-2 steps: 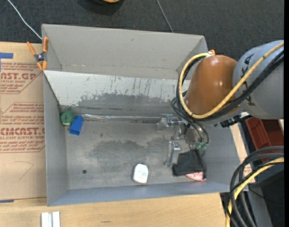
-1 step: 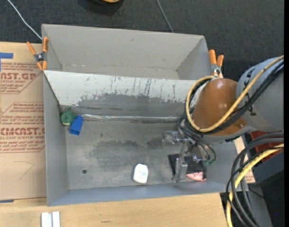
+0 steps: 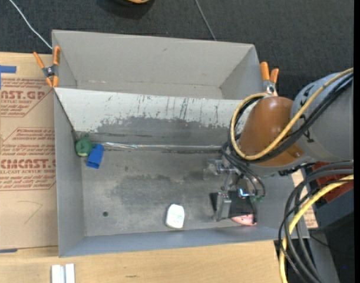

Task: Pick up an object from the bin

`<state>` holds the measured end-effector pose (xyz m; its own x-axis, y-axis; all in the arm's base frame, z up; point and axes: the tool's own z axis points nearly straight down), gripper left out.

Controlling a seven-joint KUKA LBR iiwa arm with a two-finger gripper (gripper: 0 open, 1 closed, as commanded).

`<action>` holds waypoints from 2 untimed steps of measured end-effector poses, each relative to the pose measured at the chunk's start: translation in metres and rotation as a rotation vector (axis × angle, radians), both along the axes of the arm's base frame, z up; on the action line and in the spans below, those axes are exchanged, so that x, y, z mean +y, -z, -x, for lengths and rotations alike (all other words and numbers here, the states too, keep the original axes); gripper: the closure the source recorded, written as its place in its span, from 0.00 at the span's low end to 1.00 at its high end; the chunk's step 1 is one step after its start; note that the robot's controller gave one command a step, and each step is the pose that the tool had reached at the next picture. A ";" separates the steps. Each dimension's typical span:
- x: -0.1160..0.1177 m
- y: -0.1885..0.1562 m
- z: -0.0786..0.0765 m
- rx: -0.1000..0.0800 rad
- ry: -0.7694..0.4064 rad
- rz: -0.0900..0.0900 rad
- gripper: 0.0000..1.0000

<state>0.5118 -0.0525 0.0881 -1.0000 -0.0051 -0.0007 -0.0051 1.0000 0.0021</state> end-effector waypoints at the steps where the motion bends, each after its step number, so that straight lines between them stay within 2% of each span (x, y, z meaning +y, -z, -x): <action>1: -0.039 0.014 0.021 0.001 -0.207 0.002 0.00; 2: -0.044 0.018 0.001 0.000 -0.005 -0.001 0.00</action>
Offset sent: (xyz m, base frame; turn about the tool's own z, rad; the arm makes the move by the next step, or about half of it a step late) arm 0.0018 -0.0455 -0.0181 0.0252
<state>0.5106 -0.0963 0.0700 -0.9999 -0.0103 -0.0007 -0.0103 0.9999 0.0033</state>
